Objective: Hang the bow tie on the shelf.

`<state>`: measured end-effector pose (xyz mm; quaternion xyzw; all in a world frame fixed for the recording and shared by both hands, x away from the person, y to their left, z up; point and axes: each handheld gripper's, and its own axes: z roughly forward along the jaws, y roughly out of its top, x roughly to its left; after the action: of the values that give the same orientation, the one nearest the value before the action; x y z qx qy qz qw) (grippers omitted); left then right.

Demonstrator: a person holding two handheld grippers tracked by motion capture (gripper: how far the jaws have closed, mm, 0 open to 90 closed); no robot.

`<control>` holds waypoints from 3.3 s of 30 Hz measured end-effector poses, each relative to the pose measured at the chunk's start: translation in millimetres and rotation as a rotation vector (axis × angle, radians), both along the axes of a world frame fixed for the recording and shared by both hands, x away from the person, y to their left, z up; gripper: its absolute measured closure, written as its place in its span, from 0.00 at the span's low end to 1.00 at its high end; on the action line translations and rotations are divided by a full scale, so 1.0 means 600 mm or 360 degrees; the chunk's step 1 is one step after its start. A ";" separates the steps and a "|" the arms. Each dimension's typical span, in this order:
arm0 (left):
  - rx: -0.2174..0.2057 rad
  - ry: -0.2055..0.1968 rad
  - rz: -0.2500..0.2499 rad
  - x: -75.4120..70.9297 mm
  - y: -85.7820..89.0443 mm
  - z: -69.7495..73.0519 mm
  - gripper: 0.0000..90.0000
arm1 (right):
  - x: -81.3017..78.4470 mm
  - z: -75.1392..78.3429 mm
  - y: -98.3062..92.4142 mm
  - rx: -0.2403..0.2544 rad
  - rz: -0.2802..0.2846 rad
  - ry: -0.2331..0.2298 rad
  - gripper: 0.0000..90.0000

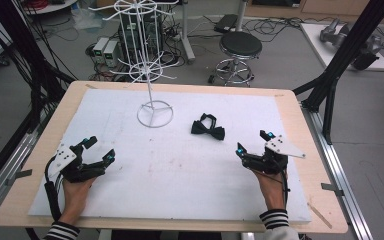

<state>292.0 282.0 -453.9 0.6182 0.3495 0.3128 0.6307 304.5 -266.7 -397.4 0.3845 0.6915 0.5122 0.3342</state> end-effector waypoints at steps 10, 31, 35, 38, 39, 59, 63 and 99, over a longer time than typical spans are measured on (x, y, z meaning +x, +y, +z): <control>-0.0002 0.0001 0.0002 0.000 0.000 0.000 0.16 | 0.045 0.023 0.014 -0.0019 0.0084 0.0145 0.11; -0.0004 0.0002 0.0008 0.000 0.000 0.000 0.16 | 0.135 0.048 0.052 -0.0106 0.0255 0.0442 0.11; -0.0004 0.0001 0.0011 0.000 0.000 0.000 0.16 | 0.149 0.042 0.057 -0.0132 0.0264 0.0509 0.11; -0.0004 0.0002 0.0013 0.000 0.000 0.000 0.16 | 0.157 0.041 0.061 -0.0128 0.0263 0.0540 0.11; -0.0007 0.0002 0.0013 0.000 -0.001 0.000 0.16 | 0.168 0.040 0.066 -0.0138 0.0280 0.0593 0.11; -0.0001 0.0001 0.0012 0.000 0.000 0.000 0.16 | 0.220 -0.005 0.092 -0.0291 0.0373 0.0871 0.19; -0.0005 -0.0003 0.0012 0.000 0.000 0.000 0.16 | 0.222 -0.009 0.094 -0.0277 0.0357 0.0911 0.22; -0.0009 -0.0008 0.0012 -0.001 0.000 -0.001 0.16 | 0.223 -0.020 0.122 -0.0507 0.0343 0.0893 0.95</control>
<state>291.5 282.0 -454.2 0.6143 0.3512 0.3157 0.6321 438.3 -193.4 -409.4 0.3781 0.8645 0.3045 0.1307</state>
